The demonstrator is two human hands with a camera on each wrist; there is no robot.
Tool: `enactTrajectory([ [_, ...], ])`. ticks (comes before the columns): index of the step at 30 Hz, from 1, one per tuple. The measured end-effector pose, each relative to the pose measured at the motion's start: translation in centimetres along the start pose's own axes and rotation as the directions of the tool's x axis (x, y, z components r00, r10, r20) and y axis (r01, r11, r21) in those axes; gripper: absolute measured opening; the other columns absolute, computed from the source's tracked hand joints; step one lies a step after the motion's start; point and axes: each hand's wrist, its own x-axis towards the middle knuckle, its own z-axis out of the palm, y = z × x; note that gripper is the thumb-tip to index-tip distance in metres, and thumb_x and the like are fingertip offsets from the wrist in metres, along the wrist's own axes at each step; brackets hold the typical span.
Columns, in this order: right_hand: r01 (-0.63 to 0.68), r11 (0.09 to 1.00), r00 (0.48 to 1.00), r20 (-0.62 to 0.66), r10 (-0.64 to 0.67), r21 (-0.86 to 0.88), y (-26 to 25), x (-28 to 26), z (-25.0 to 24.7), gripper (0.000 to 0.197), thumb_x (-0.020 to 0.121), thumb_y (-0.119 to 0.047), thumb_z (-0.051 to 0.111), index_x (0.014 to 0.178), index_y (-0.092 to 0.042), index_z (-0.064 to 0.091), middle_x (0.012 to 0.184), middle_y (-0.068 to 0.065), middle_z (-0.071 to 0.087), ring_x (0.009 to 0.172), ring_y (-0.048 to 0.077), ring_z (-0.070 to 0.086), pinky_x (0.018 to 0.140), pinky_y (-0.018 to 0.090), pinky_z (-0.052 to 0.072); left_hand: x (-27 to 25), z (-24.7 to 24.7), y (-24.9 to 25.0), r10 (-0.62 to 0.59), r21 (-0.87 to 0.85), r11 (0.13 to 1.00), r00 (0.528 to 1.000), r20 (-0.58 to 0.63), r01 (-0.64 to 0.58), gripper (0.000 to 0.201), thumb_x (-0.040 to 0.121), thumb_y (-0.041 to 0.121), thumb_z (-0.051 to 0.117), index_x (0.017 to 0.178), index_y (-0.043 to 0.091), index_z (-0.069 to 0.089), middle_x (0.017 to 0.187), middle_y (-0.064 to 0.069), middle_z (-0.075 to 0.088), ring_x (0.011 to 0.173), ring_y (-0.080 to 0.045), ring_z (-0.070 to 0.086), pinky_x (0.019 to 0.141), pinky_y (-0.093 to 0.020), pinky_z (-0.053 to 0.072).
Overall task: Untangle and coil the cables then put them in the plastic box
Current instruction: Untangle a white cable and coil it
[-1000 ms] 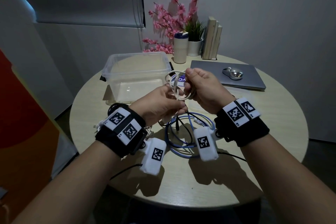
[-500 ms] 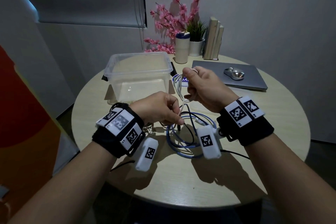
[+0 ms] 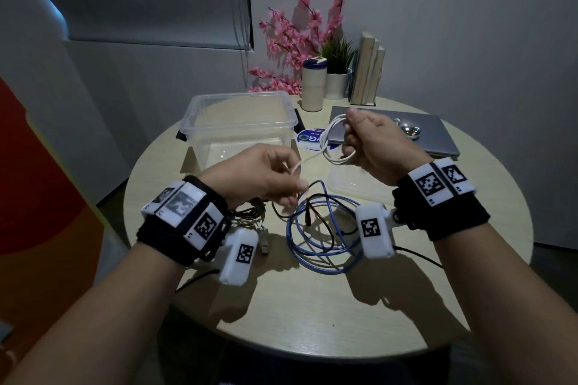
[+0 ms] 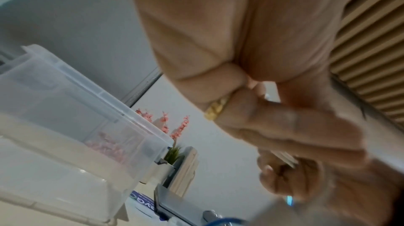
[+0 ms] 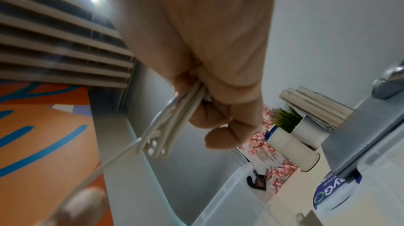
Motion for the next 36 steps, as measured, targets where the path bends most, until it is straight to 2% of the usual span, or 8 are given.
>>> enactTrajectory([
  [5,0.045,0.988,0.996,0.078,-0.034,-0.148,-0.2,-0.6,-1.1,0.024,0.099,-0.015,0.042,0.093,-0.001,0.061,0.068,0.007,0.054,0.061,0.015,0.052,0.059,0.024,0.046,0.5,-2.1,-0.4,0.065,-0.117,0.987,0.933,-0.354,-0.114,0.012,0.08,0.002,0.065,0.074,0.005,0.055,0.065,-0.011,0.066,0.063,-0.02,0.069,0.055,-0.018,0.056],
  [8,0.074,0.968,0.997,0.052,-0.064,-0.238,0.0,-0.4,-0.9,0.025,0.096,-0.009,0.05,0.108,0.009,0.062,0.078,0.014,0.06,0.065,0.015,0.057,0.059,0.021,0.049,1.1,-2.6,-0.8,0.162,0.066,0.986,0.82,-0.549,-0.15,0.018,0.081,0.001,0.069,0.07,0.006,0.056,0.077,-0.016,0.067,0.077,-0.028,0.069,0.073,-0.03,0.059],
  [11,0.087,0.967,0.996,0.02,-0.085,-0.238,0.1,-0.3,-0.4,0.023,0.094,-0.005,0.051,0.107,0.01,0.062,0.079,0.015,0.06,0.068,0.019,0.058,0.062,0.024,0.052,1.6,-2.5,-1.2,0.262,0.337,0.941,0.677,-0.688,-0.023,0.018,0.08,0.014,0.074,0.07,0.01,0.059,0.081,-0.011,0.07,0.082,-0.027,0.067,0.079,-0.04,0.056],
  [13,0.101,0.973,0.995,0.004,-0.102,-0.206,0.0,-0.3,0.0,0.019,0.094,-0.005,0.051,0.103,0.006,0.063,0.078,0.015,0.058,0.069,0.021,0.058,0.061,0.025,0.053,1.9,-2.2,-1.5,0.28,0.409,0.911,0.645,-0.711,0.055,0.015,0.082,0.015,0.071,0.073,0.011,0.06,0.082,-0.008,0.069,0.084,-0.025,0.066,0.079,-0.04,0.056],
  [16,0.105,0.988,0.994,0.026,-0.103,-0.109,-0.3,-0.5,0.6,0.015,0.094,-0.006,0.05,0.095,-0.003,0.065,0.081,0.02,0.048,0.069,0.026,0.051,0.057,0.021,0.055,2.3,-1.6,-2.0,0.233,0.35,0.936,0.657,-0.717,0.049,0.014,0.087,0.012,0.064,0.075,0.012,0.057,0.081,-0.004,0.071,0.08,-0.017,0.069,0.079,-0.035,0.057],
  [20,0.064,0.998,0.995,0.084,-0.062,-0.021,0.0,-0.5,1.1,0.016,0.094,-0.008,0.05,0.091,-0.007,0.066,0.092,0.021,0.043,0.073,0.03,0.046,0.057,0.022,0.054,2.6,-0.3,-1.6,0.082,-0.033,0.987,0.678,-0.731,-0.156,0.014,0.095,0.003,0.05,0.083,0.009,0.048,0.083,-0.014,0.068,0.068,-0.013,0.07,0.069,-0.024,0.057],
  [27,-0.003,1.0,0.997,0.072,0.001,0.025,1.1,-0.3,1.1,0.015,0.093,-0.01,0.052,0.097,-0.002,0.064,0.095,0.025,0.046,0.064,0.021,0.052,0.054,0.022,0.052,2.7,1.0,-0.6,-0.045,-0.45,0.852,0.818,-0.573,-0.268,0.012,0.099,0.006,0.044,0.088,0.007,0.046,0.075,-0.013,0.059,0.049,-0.009,0.054,0.049,-0.016,0.051],
  [36,0.008,0.998,0.998,0.063,-0.012,0.057,0.7,-0.4,1.0,0.017,0.096,-0.012,0.049,0.094,-0.002,0.063,0.084,0.015,0.063,0.06,0.015,0.059,0.052,0.021,0.051,2.5,1.5,0.1,-0.068,-0.631,0.736,0.9,-0.43,-0.246,0.014,0.101,0.008,0.04,0.091,0.006,0.049,0.063,-0.005,0.068,0.055,-0.011,0.066,0.06,-0.022,0.058],
])
